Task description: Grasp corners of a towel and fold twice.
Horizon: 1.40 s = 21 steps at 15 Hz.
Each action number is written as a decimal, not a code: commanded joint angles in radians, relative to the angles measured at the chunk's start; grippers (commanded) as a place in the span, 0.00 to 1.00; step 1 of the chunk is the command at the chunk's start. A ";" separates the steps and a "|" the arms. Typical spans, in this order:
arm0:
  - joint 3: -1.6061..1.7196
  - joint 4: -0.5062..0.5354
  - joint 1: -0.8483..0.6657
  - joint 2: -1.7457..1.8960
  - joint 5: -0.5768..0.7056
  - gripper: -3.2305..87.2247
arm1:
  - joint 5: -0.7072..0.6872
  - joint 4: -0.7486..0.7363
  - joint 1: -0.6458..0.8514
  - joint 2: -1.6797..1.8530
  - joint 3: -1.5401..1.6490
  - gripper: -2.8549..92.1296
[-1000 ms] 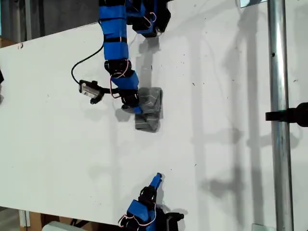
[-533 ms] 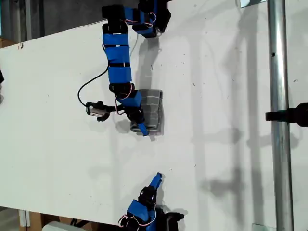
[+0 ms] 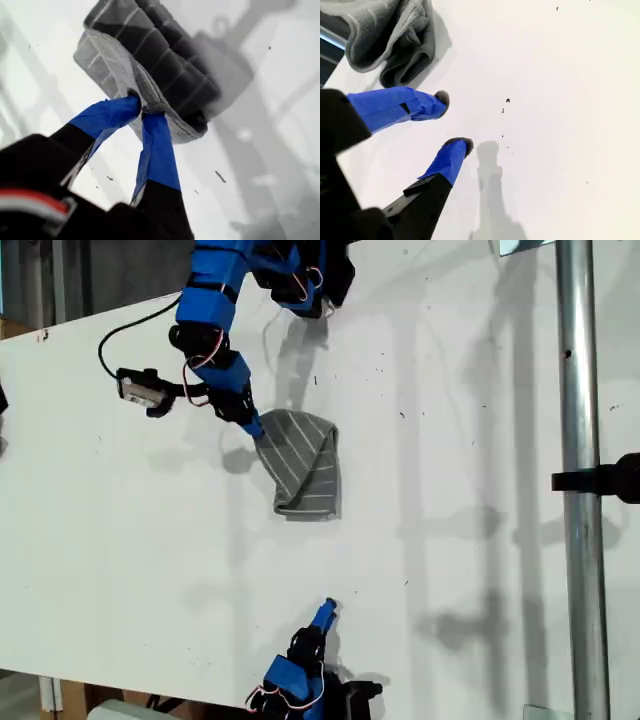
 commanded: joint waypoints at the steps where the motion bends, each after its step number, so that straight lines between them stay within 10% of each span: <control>1: 0.009 -0.011 -0.021 0.005 0.015 0.15 | 0.014 0.028 0.005 0.376 0.192 0.03; 9: 0.002 -0.026 -0.009 0.005 0.008 0.13 | -0.187 -0.235 -0.170 -0.299 -0.321 0.04; 12: 0.005 -0.023 -0.011 0.005 0.011 0.13 | -0.077 -0.095 -0.109 -0.153 -0.130 0.06; 14: 0.005 -0.026 -0.020 0.005 0.021 0.13 | 0.002 -0.083 -0.072 -0.044 0.075 0.26; 21: 0.005 -0.028 -0.020 0.005 0.026 0.13 | -0.009 -0.331 0.086 -0.210 0.241 0.33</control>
